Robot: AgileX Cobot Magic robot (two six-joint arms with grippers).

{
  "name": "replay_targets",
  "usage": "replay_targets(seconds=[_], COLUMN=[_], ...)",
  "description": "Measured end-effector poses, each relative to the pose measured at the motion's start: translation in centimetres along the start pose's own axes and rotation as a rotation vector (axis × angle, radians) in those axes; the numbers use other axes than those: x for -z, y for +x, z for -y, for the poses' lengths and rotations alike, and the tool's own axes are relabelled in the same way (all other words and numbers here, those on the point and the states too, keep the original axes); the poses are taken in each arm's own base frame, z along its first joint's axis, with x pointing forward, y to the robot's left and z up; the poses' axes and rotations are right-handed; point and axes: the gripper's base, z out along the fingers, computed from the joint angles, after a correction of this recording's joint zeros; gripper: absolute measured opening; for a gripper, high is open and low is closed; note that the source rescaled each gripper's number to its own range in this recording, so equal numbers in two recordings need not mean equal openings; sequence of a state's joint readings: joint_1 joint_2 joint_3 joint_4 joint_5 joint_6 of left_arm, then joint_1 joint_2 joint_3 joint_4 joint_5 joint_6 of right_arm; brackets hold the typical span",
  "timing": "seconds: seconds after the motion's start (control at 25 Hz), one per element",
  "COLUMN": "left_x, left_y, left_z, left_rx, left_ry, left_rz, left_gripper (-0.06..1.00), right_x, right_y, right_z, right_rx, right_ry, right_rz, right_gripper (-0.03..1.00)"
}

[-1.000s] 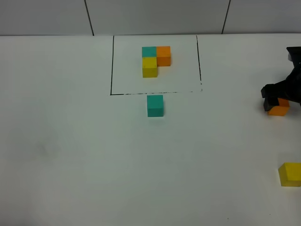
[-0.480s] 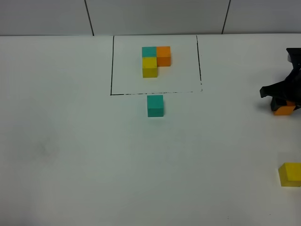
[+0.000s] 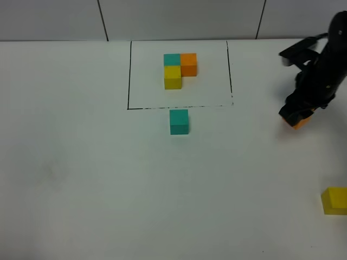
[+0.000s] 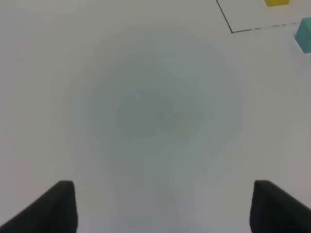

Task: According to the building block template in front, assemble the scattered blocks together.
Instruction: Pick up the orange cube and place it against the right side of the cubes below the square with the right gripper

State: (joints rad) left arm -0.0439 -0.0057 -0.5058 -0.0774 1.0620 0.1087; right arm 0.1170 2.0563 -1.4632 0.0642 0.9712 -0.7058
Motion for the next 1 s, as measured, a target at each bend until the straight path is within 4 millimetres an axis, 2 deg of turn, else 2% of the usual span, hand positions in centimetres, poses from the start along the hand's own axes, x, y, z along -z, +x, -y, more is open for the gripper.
replay_targets(seconds=[0.08,0.16,0.36,0.52,0.68,1.0], left_x=[0.0,0.0,0.0,0.0,0.0,0.0], left_y=[0.0,0.0,0.0,0.0,0.0,0.0], left_z=[0.0,0.0,0.0,0.0,0.0,0.0], left_rx=[0.000,0.000,0.000,0.000,0.000,0.000], left_ry=[0.000,0.000,0.000,0.000,0.000,0.000], left_rz=[0.000,0.000,0.000,0.000,0.000,0.000], left_gripper=[0.73,0.73,0.73,0.73,0.73,0.73], right_x=[0.1,-0.1,-1.6,-2.6,-3.2,-3.4], right_y=[-1.9,-3.6,-7.7,-10.4,-12.1,-13.0], right_z=[-2.1,-3.9,-6.7,-7.6,-7.9,-9.0], right_rx=[0.228,0.384,0.633,0.720,0.753,0.800], right_ry=[-0.014,-0.022,-0.013,-0.019,-0.026,-0.034], right_rz=[-0.005,-0.007,-0.044,-0.049,-0.045,-0.029], right_gripper=[0.02,0.02,0.02,0.02,0.02,0.02])
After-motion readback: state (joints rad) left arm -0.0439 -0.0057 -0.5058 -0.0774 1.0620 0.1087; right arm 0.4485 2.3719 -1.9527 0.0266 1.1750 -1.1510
